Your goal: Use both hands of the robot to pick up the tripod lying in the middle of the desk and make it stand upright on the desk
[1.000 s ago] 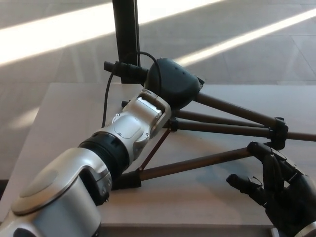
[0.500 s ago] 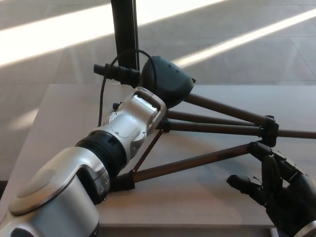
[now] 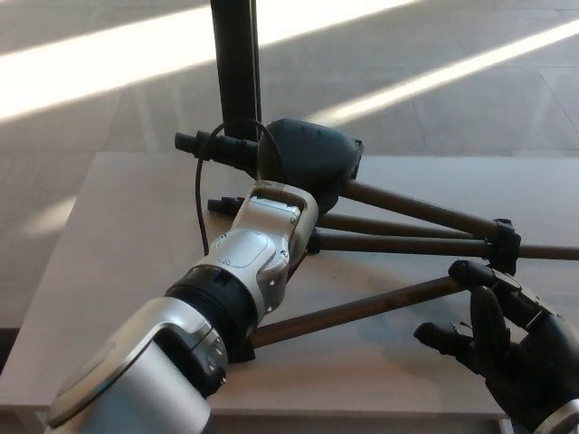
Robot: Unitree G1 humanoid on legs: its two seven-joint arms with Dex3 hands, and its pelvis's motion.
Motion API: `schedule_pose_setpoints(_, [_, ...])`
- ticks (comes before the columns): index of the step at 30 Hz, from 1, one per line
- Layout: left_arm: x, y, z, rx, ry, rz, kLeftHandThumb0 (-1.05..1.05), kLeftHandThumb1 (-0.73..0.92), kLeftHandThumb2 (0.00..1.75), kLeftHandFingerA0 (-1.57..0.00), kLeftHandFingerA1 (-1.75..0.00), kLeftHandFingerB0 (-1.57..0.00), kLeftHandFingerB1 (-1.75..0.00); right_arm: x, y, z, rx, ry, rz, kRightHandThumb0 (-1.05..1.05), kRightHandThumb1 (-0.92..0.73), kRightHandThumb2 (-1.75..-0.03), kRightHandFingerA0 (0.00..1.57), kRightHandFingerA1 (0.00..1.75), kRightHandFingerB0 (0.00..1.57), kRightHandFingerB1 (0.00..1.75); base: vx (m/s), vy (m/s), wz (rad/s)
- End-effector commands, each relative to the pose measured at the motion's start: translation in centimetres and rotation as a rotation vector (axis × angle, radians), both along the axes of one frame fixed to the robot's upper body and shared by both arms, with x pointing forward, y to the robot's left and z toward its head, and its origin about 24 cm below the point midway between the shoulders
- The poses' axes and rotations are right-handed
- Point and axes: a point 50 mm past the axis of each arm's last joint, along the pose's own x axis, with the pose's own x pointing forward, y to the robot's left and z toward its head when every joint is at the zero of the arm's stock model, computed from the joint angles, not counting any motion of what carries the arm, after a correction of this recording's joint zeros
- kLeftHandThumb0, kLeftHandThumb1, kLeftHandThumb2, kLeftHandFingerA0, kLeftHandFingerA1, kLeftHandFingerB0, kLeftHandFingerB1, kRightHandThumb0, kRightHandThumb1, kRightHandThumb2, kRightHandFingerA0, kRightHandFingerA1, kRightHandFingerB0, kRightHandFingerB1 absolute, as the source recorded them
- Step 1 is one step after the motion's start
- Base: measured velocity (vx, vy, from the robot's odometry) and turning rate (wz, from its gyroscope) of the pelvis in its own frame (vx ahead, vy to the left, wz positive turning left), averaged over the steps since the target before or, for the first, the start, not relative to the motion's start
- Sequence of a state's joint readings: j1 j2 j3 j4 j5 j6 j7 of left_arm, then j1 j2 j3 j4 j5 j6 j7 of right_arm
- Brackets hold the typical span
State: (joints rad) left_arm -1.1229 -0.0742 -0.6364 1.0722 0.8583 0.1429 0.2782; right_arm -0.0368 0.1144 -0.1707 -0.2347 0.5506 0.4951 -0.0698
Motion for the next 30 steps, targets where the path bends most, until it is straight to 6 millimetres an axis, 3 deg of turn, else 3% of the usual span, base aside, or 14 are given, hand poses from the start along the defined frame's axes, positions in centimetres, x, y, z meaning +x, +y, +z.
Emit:
schedule_pose_setpoints(1, [-0.1, 1.4, -1.4, -0.043, 0.002, 0.038, -0.24, 0.67, 0.7, -0.94, -1.66, -0.81, -1.13, 0.3, 0.4, -0.7, -0.042, 0.03, 0.017, -0.92, -0.31, -0.84, 1.13, 0.87, 0.95, 0.66, 0.0, 0.0, 0.0])
schedule_pose_setpoints(2, [0.0, 1.6, -1.3, -0.027, 0.001, 0.037, -0.32, 0.56, 0.99, -1.13, -1.3, -0.81, -0.99, 0.4, 0.6, -0.8, -0.045, 0.045, 0.016, -0.94, -0.28, -0.83, 1.14, 0.88, 0.95, 0.67, 0.0, 0.0, 0.0])
schedule_pose_setpoints(4, [0.1, 1.9, -1.3, -0.016, -0.007, 0.037, -0.25, 0.7, 0.68, -0.86, -1.66, -0.79, -1.09, 0.5, 0.9, -0.9, -0.057, 0.079, 0.008, -0.93, -0.45, -0.55, 1.13, 0.88, 0.96, 0.66, 0.0, 0.0, 0.0])
schedule_pose_setpoints(5, [0.2, 2.1, -1.2, 0.003, -0.014, 0.037, -0.32, 0.55, 0.99, -1.14, -1.3, -0.84, -1.01, 0.6, 1.2, -1.0, -0.069, 0.097, 0.006, -0.9, -0.29, -0.85, 1.1, 0.94, 0.95, 0.73, 0.0, 0.0, 0.0])
schedule_pose_setpoints(7, [0.2, 2.3, -1.0, 0.009, -0.018, 0.035, -0.27, 0.71, 0.7, -0.87, -1.71, -0.78, -1.25, 0.5, 1.7, -1.2, -0.071, 0.125, -0.001, -0.79, -0.37, -0.59, 1.0, 1.01, 0.89, 0.8, 0.0, 0.0, 0.0])
schedule_pose_setpoints(8, [0.3, 2.5, -0.9, 0.029, -0.031, 0.035, -0.29, 0.69, 0.71, -0.89, -1.73, -0.79, -1.31, 0.3, 2.2, -1.5, -0.055, 0.161, -0.009, -0.92, -0.23, -0.88, 0.94, 1.08, 0.82, 0.83, 0.0, 0.0, 0.0])
schedule_pose_setpoints(16, [0.8, 2.4, 0.9, 0.019, -0.053, 0.023, -0.27, 0.68, 0.66, -0.88, -1.69, -0.78, -1.18, 0.4, 5.0, -2.6, 0.102, 0.292, -0.01, -0.81, -0.33, -0.6, 0.51, 1.29, 0.55, 0.98, 0.0, 0.0, 0.0])
schedule_pose_setpoints(17, [0.7, 2.3, 1.0, 0.01, -0.057, 0.019, -0.27, 0.68, 0.66, -0.87, -1.68, -0.78, -1.24, 0.6, 5.1, -2.6, 0.12, 0.307, -0.015, -0.85, -0.19, -0.83, 0.53, 1.11, 0.55, 0.92, 0.0, 0.0, 0.0])
schedule_pose_setpoints(18, [0.7, 2.1, 1.2, 0.0, -0.065, 0.013, -0.3, 0.7, 0.67, -0.85, -1.6, -0.81, -1.16, 1.0, 5.2, -2.8, 0.17, 0.308, -0.017, -0.86, -0.33, -0.55, 0.41, 1.32, 0.5, 0.98, 0.0, 0.0, 0.0])
schedule_pose_setpoints(23, [0.6, 1.8, 1.4, -0.001, -0.084, -0.002, -0.31, 0.7, 0.67, -0.86, -1.61, -0.84, -1.06, 2.4, 4.8, -2.3, 0.205, 0.276, -0.024, -1.01, -0.28, -0.87, 0.44, 1.17, 0.42, 0.97, 0.0, 0.0, 0.0])
schedule_pose_setpoints(24, [0.6, 1.8, 1.4, -0.016, -0.078, -0.005, -0.32, 0.69, 0.66, -0.86, -1.63, -0.81, -1.07, 2.8, 4.7, -2.1, 0.209, 0.263, -0.034, -0.94, -0.4, -0.54, 0.33, 1.37, 0.42, 1.09, 0.0, 0.0, 0.0])
schedule_pose_setpoints(26, [0.5, 1.7, 1.3, -0.038, -0.076, -0.007, -0.33, 0.51, 0.96, -1.15, -1.3, -0.84, -1.0, 3.3, 4.5, -1.9, 0.206, 0.245, -0.045, -0.94, -0.41, -0.55, 0.34, 1.37, 0.49, 1.09, 0.0, 0.0, 0.0])
schedule_pose_setpoints(27, [0.5, 1.7, 1.3, -0.034, -0.078, -0.009, -0.29, 0.67, 0.65, -0.89, -1.67, -0.81, -1.15, 3.5, 4.4, -1.8, 0.213, 0.231, -0.045, -0.94, -0.44, -0.52, 0.25, 1.36, 0.44, 1.18, 0.0, 0.0, 0.0])
schedule_pose_setpoints(30, [0.4, 1.8, 1.1, -0.021, -0.086, -0.015, -0.28, 0.69, 0.65, -0.88, -1.68, -0.8, -1.2, 4.3, 4.2, -1.5, 0.266, 0.192, -0.071, -0.93, -0.42, -0.55, 0.07, 1.31, 0.18, 1.13, 0.0, 0.0, 0.0])
